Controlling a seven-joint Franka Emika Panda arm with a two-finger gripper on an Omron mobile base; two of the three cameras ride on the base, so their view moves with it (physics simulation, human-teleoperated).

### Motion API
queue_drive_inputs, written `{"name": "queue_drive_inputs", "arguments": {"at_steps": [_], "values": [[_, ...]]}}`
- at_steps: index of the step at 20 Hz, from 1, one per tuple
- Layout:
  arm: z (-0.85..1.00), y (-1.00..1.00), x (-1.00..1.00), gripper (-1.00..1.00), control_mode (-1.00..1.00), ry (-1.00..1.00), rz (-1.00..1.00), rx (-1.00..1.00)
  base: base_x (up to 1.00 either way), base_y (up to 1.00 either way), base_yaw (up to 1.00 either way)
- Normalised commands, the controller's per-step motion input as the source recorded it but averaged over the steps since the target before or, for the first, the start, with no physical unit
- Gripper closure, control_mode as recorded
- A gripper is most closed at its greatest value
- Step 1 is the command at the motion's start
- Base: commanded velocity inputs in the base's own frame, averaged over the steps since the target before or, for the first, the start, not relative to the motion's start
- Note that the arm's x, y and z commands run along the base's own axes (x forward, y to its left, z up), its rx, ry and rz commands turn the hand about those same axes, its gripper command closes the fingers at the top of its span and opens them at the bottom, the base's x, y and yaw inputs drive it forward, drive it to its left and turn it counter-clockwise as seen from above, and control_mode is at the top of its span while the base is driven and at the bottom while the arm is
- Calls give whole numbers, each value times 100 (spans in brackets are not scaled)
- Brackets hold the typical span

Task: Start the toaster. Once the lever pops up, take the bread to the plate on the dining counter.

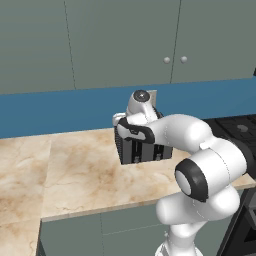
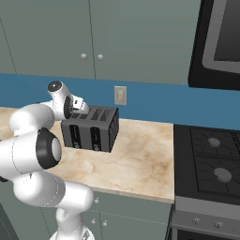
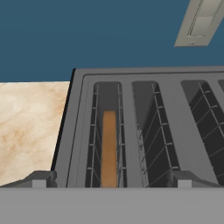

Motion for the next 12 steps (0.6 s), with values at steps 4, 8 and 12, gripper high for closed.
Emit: {"name": "queue_drive_inputs", "arguments": {"at_steps": [4, 8, 12], "values": [[0, 0, 0, -100, -100, 0, 0, 0, 0, 0, 0], [0, 0, 0, -100, -100, 0, 0, 0, 0, 0, 0], [0, 0, 0, -100, -100, 0, 0, 0, 0, 0, 0]]}}
